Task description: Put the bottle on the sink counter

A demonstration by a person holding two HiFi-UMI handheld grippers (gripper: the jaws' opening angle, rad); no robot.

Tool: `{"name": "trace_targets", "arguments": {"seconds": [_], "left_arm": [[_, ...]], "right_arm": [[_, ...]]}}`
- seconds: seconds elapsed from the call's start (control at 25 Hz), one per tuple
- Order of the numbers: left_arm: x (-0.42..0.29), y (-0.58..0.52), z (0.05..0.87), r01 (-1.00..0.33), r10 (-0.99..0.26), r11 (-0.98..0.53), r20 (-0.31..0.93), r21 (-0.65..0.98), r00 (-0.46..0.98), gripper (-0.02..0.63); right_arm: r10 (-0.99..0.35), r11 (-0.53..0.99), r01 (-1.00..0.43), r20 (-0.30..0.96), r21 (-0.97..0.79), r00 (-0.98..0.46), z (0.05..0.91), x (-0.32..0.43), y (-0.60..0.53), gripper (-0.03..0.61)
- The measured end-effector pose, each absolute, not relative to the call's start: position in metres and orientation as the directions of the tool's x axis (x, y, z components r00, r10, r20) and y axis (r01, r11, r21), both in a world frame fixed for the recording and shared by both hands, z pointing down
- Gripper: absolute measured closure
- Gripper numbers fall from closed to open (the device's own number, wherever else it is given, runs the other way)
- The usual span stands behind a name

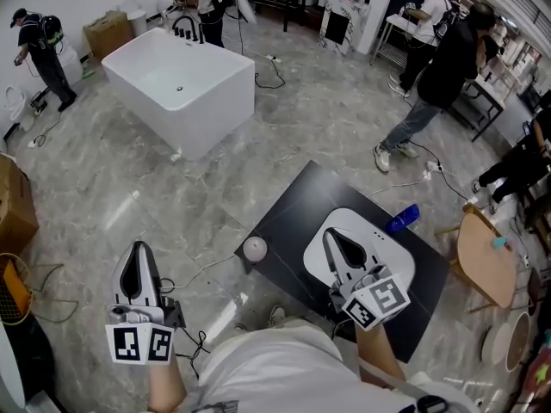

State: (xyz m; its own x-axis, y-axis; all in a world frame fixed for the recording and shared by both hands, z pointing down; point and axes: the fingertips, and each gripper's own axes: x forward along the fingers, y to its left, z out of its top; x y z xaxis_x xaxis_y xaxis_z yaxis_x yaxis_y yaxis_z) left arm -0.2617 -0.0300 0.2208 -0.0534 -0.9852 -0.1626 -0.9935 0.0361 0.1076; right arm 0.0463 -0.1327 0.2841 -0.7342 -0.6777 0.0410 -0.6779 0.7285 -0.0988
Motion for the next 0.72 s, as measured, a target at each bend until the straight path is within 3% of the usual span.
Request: {"name": "trace_targets", "arguments": {"seconds": [0.72], "left_arm": [[-0.265,-0.029,0.222,-0.992,-0.986,-0.011,-0.167,0.123,-0.01,0.6]], "right_arm": [[-0.707,0.7,-0.708,0.047,-0.094,-0.706,0.282,0.045,-0.121,0.568]]}}
